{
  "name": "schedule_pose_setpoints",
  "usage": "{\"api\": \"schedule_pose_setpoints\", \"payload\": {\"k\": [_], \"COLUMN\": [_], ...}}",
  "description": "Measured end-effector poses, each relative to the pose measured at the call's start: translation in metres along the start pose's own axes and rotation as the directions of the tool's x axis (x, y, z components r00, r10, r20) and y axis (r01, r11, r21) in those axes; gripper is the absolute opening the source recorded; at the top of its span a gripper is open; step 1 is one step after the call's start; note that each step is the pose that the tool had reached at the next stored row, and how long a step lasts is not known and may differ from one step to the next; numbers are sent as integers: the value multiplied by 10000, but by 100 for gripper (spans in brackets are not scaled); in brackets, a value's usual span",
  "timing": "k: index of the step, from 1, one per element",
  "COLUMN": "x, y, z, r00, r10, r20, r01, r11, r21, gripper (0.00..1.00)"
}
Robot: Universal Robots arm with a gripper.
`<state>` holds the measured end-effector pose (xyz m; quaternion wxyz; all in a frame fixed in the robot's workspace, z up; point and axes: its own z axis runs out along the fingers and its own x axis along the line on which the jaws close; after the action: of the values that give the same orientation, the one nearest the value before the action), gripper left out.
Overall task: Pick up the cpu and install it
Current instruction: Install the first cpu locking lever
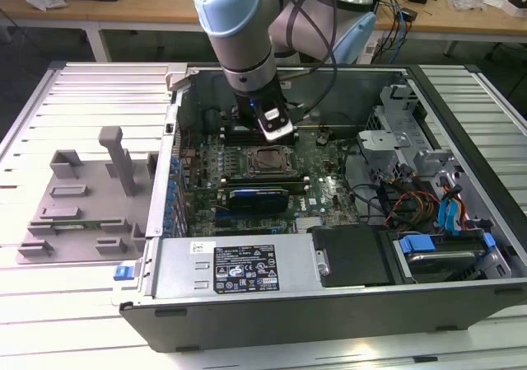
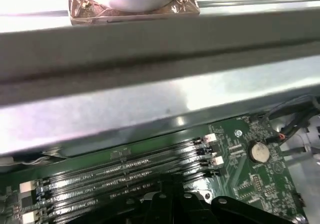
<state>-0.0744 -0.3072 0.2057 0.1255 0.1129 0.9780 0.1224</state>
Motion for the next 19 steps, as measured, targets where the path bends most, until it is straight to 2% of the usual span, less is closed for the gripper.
{"api": "schedule_pose_setpoints", "payload": {"k": [1,2,3,5,6,7,8,9,10,11,12,14,15,17,19], "x": [-3,-4,-7,-9,-9,-10,-11,-12,-13,-13,-19,-55,-56,-61,-88], "y": [3,4,3,-1,-5,-10,-11,-11,-12,-11,-10,-3,-3,3,31], "z": [-10,-18,-26,-27,-29,-30,-30,-29,-29,-29,-26,-15,-16,-33,-130], "r00": [10000,10000,9998,9994,9990,9984,9980,9978,9978,9978,9982,9978,9975,9975,9975], "r10": [-32,-73,-153,-286,-386,-503,-569,-609,-617,-616,-584,-452,-433,-433,-434], "r20": [22,48,100,178,225,264,278,274,259,259,99,-477,-555,-556,-555], "r01": [31,72,148,268,354,452,506,540,549,548,549,549,548,548,549], "r11": [9999,9997,9985,9951,9910,9846,9803,9772,9763,9762,9755,9730,9726,9725,9726], "r21": [103,248,520,955,1292,1687,1911,2054,2095,2096,2129,2244,2261,2262,2261], "gripper": [11,11,11,11,11,11,11,11,11,11,11,11,11,11,11]}}
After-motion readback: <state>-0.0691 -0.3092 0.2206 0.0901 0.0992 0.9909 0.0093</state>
